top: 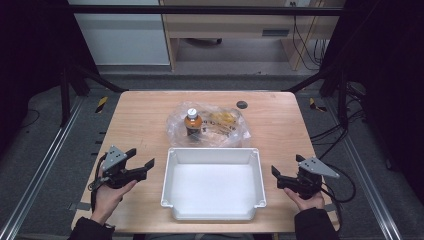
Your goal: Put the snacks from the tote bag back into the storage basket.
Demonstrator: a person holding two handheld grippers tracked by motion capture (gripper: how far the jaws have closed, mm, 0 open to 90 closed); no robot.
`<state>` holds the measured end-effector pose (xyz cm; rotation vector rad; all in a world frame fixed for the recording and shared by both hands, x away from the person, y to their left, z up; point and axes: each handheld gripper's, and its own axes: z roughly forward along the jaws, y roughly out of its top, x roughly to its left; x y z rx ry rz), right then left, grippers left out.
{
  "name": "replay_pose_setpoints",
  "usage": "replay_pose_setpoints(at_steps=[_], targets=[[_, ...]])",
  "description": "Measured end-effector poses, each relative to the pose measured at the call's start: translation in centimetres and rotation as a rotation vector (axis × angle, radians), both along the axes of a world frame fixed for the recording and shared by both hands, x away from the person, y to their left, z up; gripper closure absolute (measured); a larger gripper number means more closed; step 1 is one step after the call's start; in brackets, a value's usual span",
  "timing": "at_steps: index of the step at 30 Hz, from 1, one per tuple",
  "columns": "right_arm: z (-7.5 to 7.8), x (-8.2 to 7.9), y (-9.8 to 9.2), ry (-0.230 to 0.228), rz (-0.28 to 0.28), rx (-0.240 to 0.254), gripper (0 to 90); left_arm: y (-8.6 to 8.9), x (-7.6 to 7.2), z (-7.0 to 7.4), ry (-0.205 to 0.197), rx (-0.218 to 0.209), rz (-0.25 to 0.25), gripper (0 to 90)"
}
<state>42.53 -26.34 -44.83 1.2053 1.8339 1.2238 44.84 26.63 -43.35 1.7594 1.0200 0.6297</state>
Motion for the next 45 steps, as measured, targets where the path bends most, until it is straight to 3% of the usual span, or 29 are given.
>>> replay_pose_setpoints(at_steps=[15, 35, 45], targets=[[0.0, -0.1, 0.0, -0.001, 0.003, -0.004, 4.6, -0.8, -0.2, 0.5, -0.014, -0.003, -0.007, 22.0], [0.0, -0.2, 0.4, 0.001, 0.009, -0.018, 4.6, -3.1, 0.3, 1.2, -0.027, 0.019, -0.045, 22.0], [0.0, -0.1, 0.5, 0.001, 0.014, -0.021, 4.3, -3.7, 1.3, 2.1, -0.035, 0.022, -0.048, 22.3]])
